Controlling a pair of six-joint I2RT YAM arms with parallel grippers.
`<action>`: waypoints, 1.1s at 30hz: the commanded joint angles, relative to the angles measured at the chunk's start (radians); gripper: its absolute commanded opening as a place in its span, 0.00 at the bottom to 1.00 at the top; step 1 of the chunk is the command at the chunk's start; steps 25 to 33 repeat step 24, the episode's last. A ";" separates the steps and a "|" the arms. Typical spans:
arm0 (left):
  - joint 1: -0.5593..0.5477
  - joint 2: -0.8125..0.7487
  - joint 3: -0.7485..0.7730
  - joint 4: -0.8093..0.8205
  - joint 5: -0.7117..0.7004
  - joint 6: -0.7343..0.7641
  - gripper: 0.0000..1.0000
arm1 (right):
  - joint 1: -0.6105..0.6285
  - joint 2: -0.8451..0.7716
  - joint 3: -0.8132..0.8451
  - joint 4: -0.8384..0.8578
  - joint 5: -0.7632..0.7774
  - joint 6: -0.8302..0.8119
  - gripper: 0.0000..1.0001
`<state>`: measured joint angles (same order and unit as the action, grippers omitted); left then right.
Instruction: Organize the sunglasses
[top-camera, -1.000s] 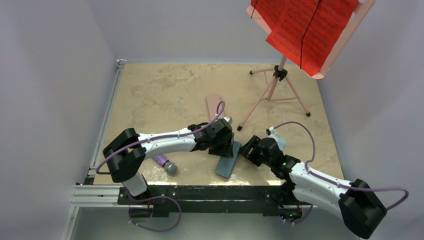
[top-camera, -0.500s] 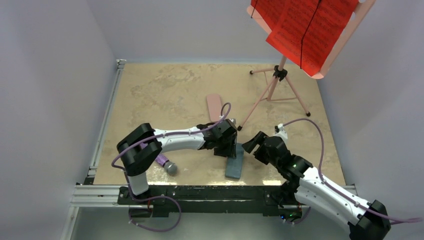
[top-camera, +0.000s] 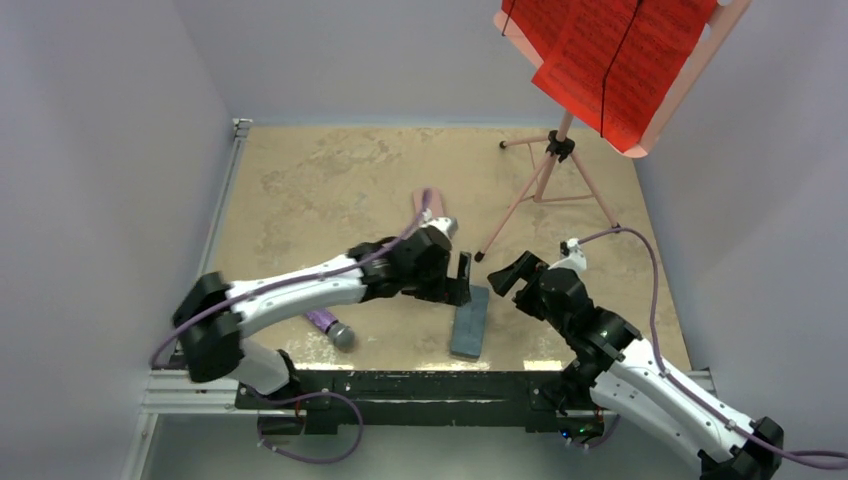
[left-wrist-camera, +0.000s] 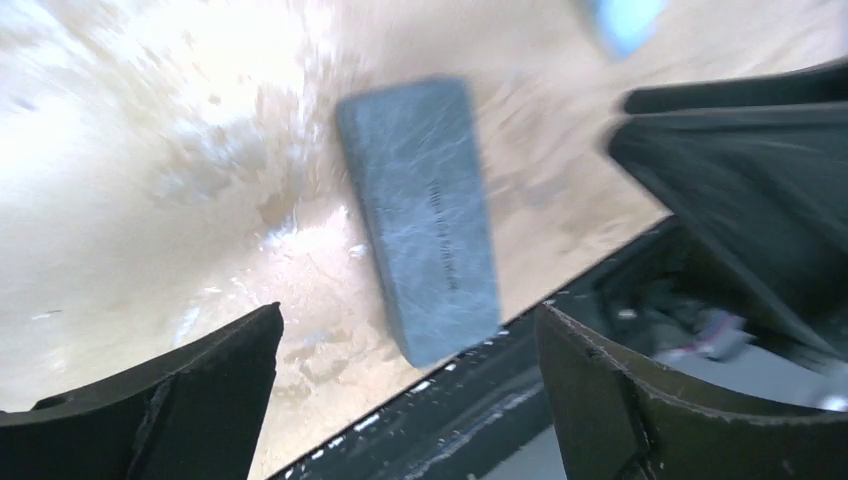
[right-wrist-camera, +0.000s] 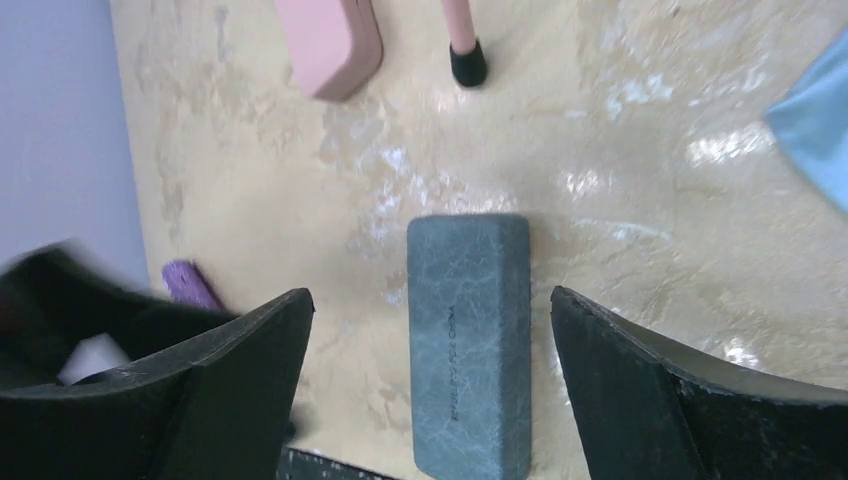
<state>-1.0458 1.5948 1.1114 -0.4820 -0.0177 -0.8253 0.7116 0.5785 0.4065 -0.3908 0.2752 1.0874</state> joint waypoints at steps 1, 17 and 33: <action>0.087 -0.388 -0.023 -0.063 -0.210 0.050 1.00 | 0.000 -0.029 0.097 -0.142 0.176 0.007 0.95; 0.403 -0.885 -0.274 -0.502 -0.590 -0.246 1.00 | 0.002 -0.029 0.275 -0.370 0.444 -0.079 0.98; 0.403 -0.900 -0.287 -0.476 -0.577 -0.228 1.00 | 0.002 -0.059 0.244 -0.270 0.433 -0.163 0.99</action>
